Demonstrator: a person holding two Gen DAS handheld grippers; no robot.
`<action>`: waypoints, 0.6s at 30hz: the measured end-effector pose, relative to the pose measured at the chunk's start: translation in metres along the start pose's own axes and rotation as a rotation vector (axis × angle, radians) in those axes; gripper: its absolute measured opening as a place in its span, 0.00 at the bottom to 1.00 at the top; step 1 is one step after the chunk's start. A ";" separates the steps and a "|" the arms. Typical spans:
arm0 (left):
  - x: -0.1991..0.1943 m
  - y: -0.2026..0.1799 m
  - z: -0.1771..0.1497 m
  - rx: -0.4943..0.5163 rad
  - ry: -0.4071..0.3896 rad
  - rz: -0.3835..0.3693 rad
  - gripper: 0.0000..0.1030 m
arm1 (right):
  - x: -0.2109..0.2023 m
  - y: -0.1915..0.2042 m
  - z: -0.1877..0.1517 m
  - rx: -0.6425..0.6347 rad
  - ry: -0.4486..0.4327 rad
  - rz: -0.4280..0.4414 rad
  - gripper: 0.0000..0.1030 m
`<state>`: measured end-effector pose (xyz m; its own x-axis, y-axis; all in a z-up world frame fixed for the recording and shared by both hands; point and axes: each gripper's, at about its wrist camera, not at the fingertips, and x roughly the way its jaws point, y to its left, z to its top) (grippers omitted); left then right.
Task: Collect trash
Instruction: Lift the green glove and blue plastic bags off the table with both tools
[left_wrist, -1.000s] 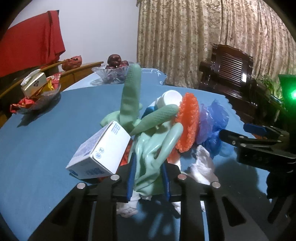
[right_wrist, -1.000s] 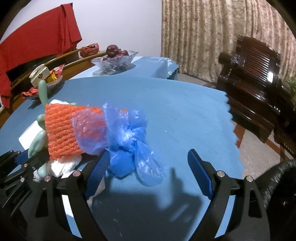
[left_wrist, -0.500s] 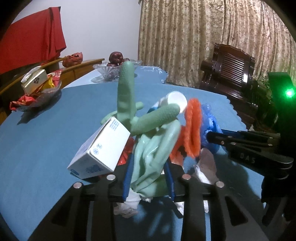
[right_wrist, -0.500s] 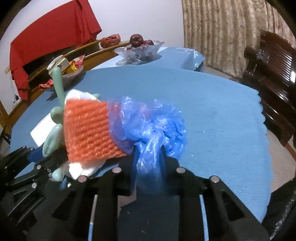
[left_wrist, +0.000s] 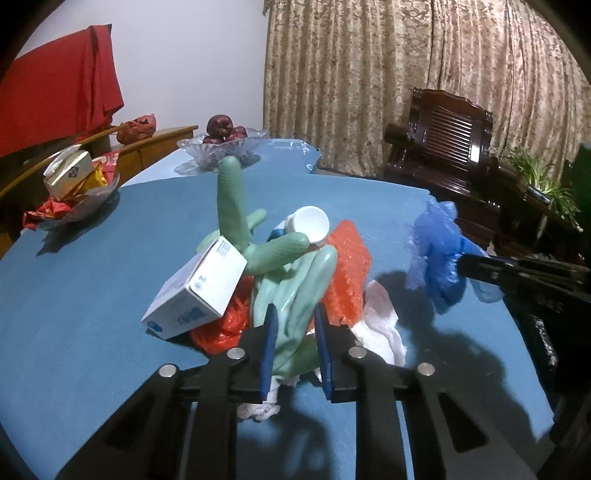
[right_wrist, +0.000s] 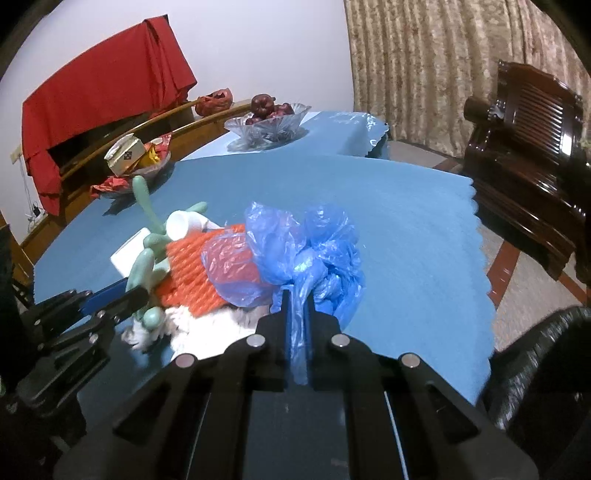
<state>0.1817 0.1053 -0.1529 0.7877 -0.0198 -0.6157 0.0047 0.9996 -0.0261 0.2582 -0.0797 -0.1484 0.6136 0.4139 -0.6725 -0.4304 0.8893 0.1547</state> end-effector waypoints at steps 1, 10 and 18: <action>-0.002 0.000 -0.001 0.000 0.000 0.000 0.19 | -0.003 0.000 -0.002 0.000 0.001 -0.004 0.05; -0.020 -0.009 -0.012 0.022 0.002 -0.008 0.10 | -0.026 -0.003 -0.026 0.022 0.019 -0.038 0.05; -0.004 -0.002 -0.007 -0.004 0.002 0.043 0.39 | -0.026 -0.007 -0.034 0.026 0.027 -0.047 0.05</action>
<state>0.1738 0.1037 -0.1561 0.7859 0.0236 -0.6179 -0.0317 0.9995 -0.0022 0.2225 -0.1032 -0.1566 0.6142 0.3668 -0.6987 -0.3844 0.9123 0.1410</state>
